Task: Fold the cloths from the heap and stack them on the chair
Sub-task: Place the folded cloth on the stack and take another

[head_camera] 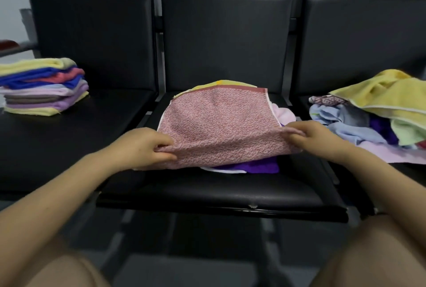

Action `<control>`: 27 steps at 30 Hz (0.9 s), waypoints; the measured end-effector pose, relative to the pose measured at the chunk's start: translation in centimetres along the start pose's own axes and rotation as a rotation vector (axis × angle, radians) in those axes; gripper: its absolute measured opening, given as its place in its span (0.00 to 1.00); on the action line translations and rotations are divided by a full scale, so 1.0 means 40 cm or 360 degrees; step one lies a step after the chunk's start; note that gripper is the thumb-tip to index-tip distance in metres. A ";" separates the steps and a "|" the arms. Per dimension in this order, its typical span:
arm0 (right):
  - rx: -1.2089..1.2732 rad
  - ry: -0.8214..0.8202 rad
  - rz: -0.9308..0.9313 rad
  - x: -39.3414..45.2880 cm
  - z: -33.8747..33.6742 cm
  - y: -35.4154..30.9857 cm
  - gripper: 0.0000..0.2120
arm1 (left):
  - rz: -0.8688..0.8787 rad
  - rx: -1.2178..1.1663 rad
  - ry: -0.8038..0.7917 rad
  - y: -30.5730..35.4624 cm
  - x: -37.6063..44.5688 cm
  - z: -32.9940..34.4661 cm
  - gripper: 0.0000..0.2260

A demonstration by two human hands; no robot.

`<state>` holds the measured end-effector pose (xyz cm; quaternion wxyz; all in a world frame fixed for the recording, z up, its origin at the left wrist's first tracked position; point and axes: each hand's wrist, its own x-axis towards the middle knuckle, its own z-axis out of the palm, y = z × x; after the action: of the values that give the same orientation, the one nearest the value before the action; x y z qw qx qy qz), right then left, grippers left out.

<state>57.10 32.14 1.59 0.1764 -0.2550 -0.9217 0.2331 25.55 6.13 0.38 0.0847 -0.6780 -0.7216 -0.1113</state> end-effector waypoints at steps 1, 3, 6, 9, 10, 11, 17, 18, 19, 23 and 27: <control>0.0128 0.0065 0.0029 -0.006 -0.006 0.006 0.14 | -0.0055 -0.0070 -0.0016 -0.014 -0.008 -0.005 0.22; 0.0370 0.0182 0.0038 -0.022 -0.014 0.001 0.13 | -0.0169 -0.0372 0.0100 -0.034 -0.029 -0.028 0.19; 0.0695 0.0246 0.0060 -0.043 -0.014 -0.019 0.09 | -0.0420 -0.0902 0.0311 -0.048 -0.054 -0.061 0.16; 0.0826 0.0187 0.0113 -0.058 -0.004 -0.023 0.22 | -0.0649 -0.1400 0.0423 -0.039 -0.069 -0.049 0.09; 0.0857 0.0150 0.0144 -0.064 -0.001 -0.015 0.27 | -0.0711 -0.1527 0.0446 -0.023 -0.074 -0.043 0.08; 0.0903 0.0126 0.0187 -0.067 0.001 -0.012 0.24 | -0.0756 -0.1589 0.0463 -0.008 -0.076 -0.035 0.09; 0.0948 0.0029 0.0324 -0.083 -0.006 0.009 0.12 | -0.0838 -0.1452 0.0551 0.062 -0.091 -0.016 0.12; 0.0932 0.0024 0.0347 -0.081 -0.008 0.014 0.12 | -0.0867 -0.1427 0.0515 0.063 -0.093 -0.006 0.12; 0.0908 -0.0007 0.0369 -0.079 -0.009 0.017 0.13 | -0.0905 -0.1392 0.0474 0.061 -0.094 0.004 0.11; 0.0812 -0.0053 0.0424 -0.061 0.006 0.024 0.17 | -0.0993 -0.1177 0.0449 0.053 -0.070 0.023 0.10; 0.0761 0.0312 0.0464 0.004 0.019 0.007 0.12 | -0.1013 -0.1129 0.0681 0.040 0.000 -0.011 0.10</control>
<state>56.73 32.16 0.84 0.2844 -0.3571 -0.7728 0.4408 27.11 6.10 0.86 -0.0425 -0.3744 -0.7765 -0.5051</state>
